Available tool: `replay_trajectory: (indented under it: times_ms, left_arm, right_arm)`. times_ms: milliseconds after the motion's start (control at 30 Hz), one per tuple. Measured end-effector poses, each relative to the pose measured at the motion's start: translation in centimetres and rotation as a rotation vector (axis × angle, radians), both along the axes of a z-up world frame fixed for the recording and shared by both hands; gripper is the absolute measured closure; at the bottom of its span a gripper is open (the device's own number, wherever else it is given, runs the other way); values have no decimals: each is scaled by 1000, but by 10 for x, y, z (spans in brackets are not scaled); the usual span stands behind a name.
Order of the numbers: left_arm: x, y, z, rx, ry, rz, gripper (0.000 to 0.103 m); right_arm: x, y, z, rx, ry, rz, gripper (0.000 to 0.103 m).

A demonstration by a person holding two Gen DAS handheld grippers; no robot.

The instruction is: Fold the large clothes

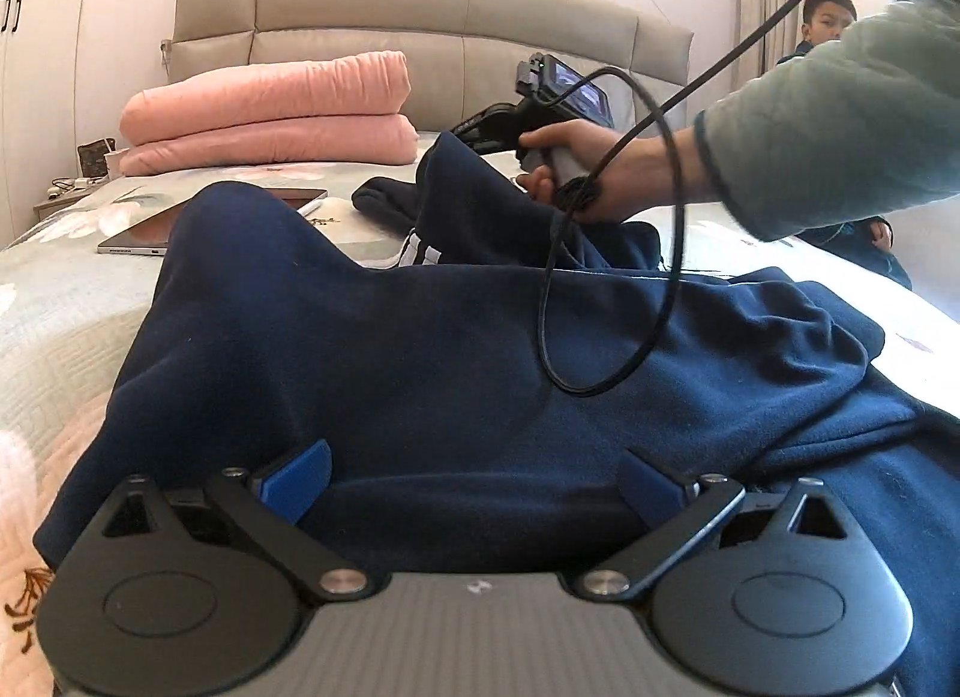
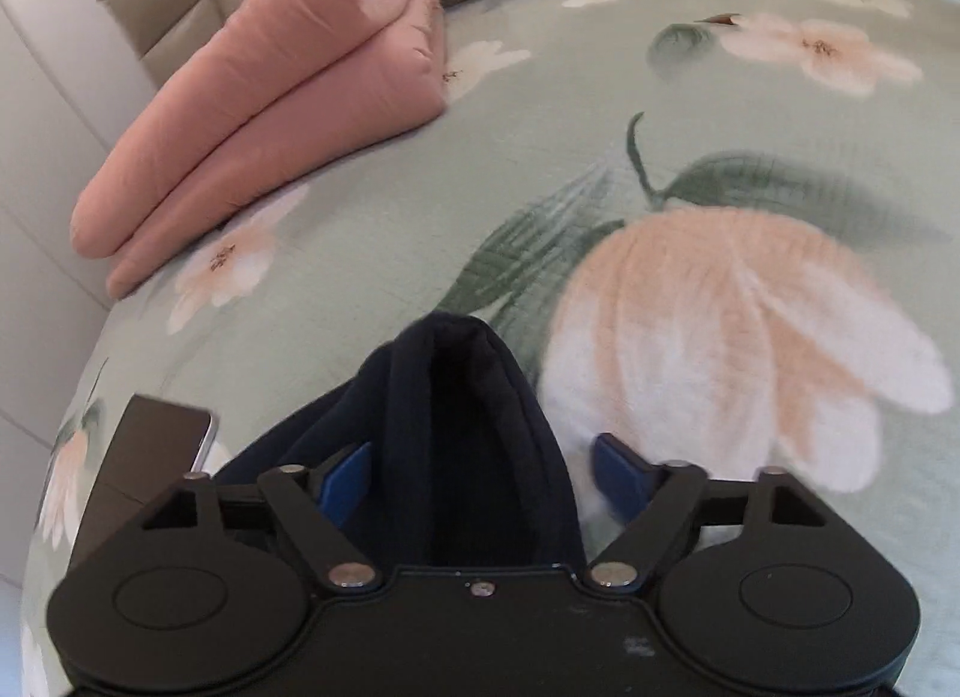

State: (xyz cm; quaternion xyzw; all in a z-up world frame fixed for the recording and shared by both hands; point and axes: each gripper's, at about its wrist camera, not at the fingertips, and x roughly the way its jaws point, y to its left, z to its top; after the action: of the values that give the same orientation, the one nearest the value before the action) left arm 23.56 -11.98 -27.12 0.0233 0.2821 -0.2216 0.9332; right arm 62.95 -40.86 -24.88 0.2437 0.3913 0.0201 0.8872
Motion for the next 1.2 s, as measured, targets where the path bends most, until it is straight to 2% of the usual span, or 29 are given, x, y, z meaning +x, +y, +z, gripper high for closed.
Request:
replay_trajectory:
  times_ms: [33,67,100,133,267,433,600,633,667,700,733,767,833,900,933,967,1000,1067,1100,1200]
  left_arm:
    - [0,0,0,0,0,0,0]
    - [0,0,0,-1,0,0,0]
    - [-1,0,0,-2,-1,0,0]
    - [-1,1,0,-3,-1,-1,0]
    - [-1,1,0,-3,-1,-1,0]
    - [-1,0,1,2,3,-1,0]
    - [0,-3,6,20,13,5,0]
    - [-1,-2,10,26,10,21,7]
    - [-3,-1,16,34,8,46,24]
    - [-7,3,25,33,11,77,32]
    - [-13,9,36,27,3,113,38]
    - [-23,20,52,5,-17,143,31]
    - [-45,39,82,-19,-80,183,17]
    - [-63,54,105,3,-114,180,15]
    - [-69,59,114,21,-119,178,15]
    - [-73,64,120,31,-120,173,15]
    - [-76,68,126,38,-116,165,15]
    - [-81,74,136,43,-114,158,15]
    - [-83,75,141,40,-116,159,15]
    - [-88,75,152,16,-135,209,17]
  right_arm:
    - [-1,5,1,-15,-11,20,13]
    - [-1,12,2,-38,-18,50,45]
    - [-3,20,4,-75,-21,76,62]
    - [-7,26,8,-102,-37,102,84]
    - [-39,33,42,-119,-141,131,85]
    - [-106,37,121,-135,-318,198,85]
    - [-218,39,199,-144,-504,257,86]
    - [-243,36,211,-137,-531,266,86]
    - [-270,33,223,-131,-554,278,85]
    - [-297,29,232,-133,-572,293,85]
    - [-325,25,239,-143,-586,305,85]
    - [-353,21,243,-157,-593,313,85]
    - [-401,18,241,-185,-571,336,84]
    - [-445,25,232,-219,-495,412,77]
    - [-465,30,224,-250,-447,457,68]
    - [-487,34,213,-273,-385,518,33]
    - [-507,36,203,-293,-337,561,22]
    - [-539,35,187,-314,-266,583,22]
    - [-550,30,178,-287,-209,564,22]
    - [-558,9,150,-51,-65,418,22]
